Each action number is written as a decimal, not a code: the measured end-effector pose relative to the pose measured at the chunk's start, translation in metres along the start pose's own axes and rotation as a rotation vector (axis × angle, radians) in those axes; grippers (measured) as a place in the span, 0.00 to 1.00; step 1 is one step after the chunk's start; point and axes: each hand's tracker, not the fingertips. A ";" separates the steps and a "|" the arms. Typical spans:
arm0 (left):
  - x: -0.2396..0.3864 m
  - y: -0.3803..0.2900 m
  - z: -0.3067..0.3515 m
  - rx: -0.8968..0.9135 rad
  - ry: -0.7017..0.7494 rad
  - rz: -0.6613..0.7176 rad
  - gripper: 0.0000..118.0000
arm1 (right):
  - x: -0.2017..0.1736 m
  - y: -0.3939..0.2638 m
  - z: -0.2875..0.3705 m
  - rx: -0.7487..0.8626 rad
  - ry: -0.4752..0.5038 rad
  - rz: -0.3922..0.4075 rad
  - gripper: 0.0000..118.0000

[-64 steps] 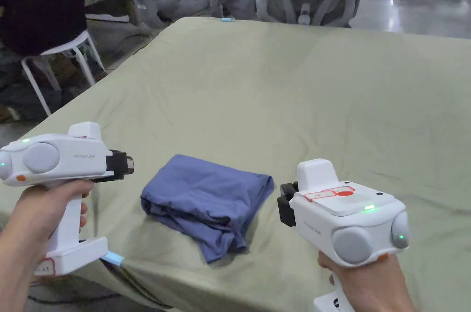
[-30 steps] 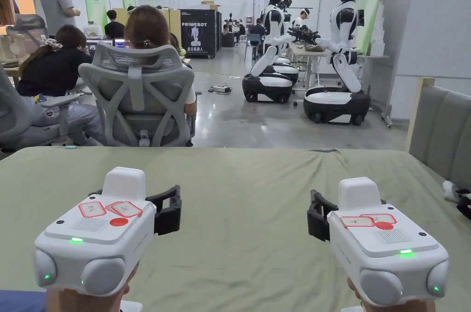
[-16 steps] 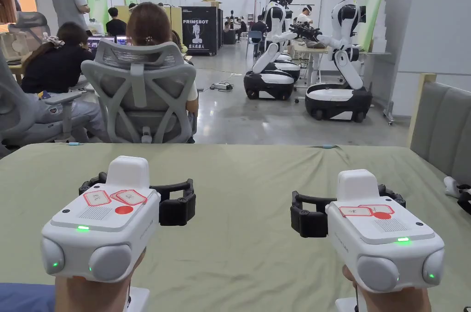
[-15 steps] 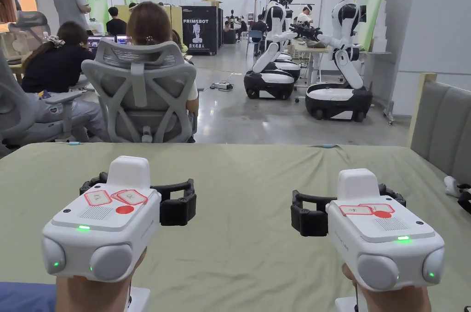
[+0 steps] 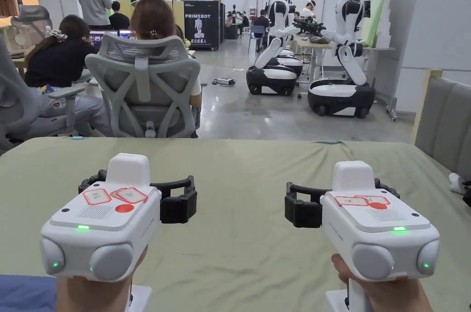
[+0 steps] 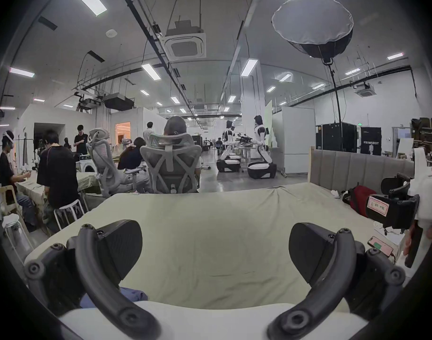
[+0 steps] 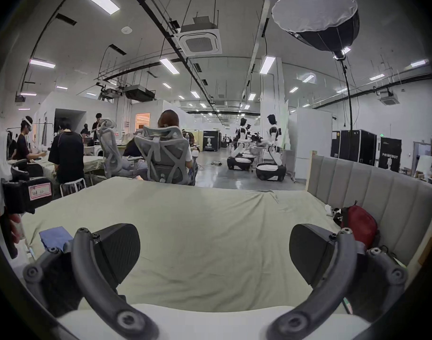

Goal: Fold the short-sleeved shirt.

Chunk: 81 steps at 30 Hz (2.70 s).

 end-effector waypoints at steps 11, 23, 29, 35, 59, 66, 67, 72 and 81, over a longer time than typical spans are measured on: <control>-0.002 0.002 0.005 0.018 0.006 -0.001 1.00 | -0.003 -0.002 0.001 -0.003 0.020 0.002 1.00; 0.000 0.002 0.008 0.026 0.003 -0.004 1.00 | -0.002 -0.001 0.004 0.007 0.025 -0.008 1.00; 0.001 0.002 0.008 0.027 0.001 -0.007 1.00 | -0.003 -0.002 0.004 0.004 0.026 -0.009 1.00; 0.002 0.002 0.009 0.033 0.002 -0.005 1.00 | -0.003 -0.001 0.005 0.003 0.034 -0.015 1.00; 0.003 -0.001 0.008 0.023 0.000 0.000 1.00 | -0.014 0.003 0.010 -0.051 -0.088 -0.069 1.00; 0.004 0.000 0.008 0.025 0.001 -0.005 1.00 | -0.012 0.004 0.011 -0.050 -0.059 -0.055 1.00; 0.004 0.000 0.008 0.026 0.003 -0.005 1.00 | -0.013 0.004 0.012 -0.047 -0.061 -0.042 1.00; 0.004 -0.001 0.007 0.026 0.004 0.003 1.00 | -0.013 0.006 0.014 -0.025 -0.043 -0.046 1.00; 0.005 0.000 0.009 0.029 0.004 0.001 1.00 | -0.013 0.008 0.010 -0.059 -0.142 -0.071 1.00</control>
